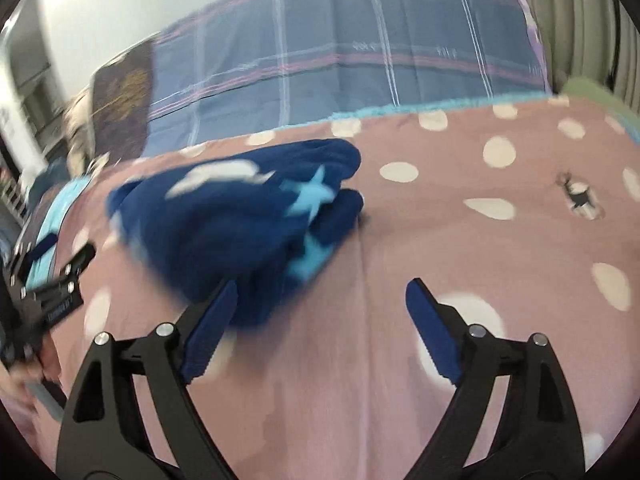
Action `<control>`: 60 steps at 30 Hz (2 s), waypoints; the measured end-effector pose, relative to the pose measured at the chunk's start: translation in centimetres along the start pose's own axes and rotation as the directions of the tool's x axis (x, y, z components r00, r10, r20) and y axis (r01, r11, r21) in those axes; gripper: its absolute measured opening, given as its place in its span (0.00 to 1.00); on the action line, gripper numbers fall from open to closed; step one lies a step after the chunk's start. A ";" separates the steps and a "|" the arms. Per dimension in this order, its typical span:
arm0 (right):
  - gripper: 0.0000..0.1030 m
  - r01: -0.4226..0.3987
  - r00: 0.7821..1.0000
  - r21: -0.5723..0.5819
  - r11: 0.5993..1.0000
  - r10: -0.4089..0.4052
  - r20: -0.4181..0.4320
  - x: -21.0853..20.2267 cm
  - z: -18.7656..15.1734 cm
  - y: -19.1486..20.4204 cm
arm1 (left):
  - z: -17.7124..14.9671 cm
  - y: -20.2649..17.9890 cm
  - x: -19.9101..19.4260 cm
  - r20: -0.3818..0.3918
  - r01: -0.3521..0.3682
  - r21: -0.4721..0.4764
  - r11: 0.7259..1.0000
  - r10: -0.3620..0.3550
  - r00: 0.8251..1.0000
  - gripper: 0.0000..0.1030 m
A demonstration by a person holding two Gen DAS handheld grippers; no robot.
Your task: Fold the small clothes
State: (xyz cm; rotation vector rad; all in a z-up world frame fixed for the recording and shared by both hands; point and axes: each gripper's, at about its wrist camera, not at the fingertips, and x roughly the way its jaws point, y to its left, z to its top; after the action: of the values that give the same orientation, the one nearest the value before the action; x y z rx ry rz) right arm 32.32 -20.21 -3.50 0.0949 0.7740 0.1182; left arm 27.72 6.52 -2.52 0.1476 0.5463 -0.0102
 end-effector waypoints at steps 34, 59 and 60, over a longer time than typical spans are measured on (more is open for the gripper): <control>0.98 0.104 0.958 -0.056 0.993 -0.085 0.273 -29.4 -18.6 3.4 | -10.3 -6.1 -28.2 0.124 0.080 -0.060 0.995 -0.072 0.990 0.99; 0.98 0.103 0.960 -0.075 0.992 -0.079 0.267 -30.0 -19.7 3.5 | -10.3 -6.8 -28.6 0.107 0.075 -0.040 0.996 -0.070 0.992 0.99; 0.98 0.103 0.961 -0.077 0.992 -0.079 0.267 -30.0 -19.7 3.5 | -10.3 -6.7 -28.6 0.106 0.074 -0.039 0.997 -0.069 0.992 0.99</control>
State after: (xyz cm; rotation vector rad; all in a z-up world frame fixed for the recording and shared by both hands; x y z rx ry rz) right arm -3.01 -20.11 3.65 -0.0112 0.5052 0.0516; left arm -2.35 0.50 2.66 0.0850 0.4469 -0.0754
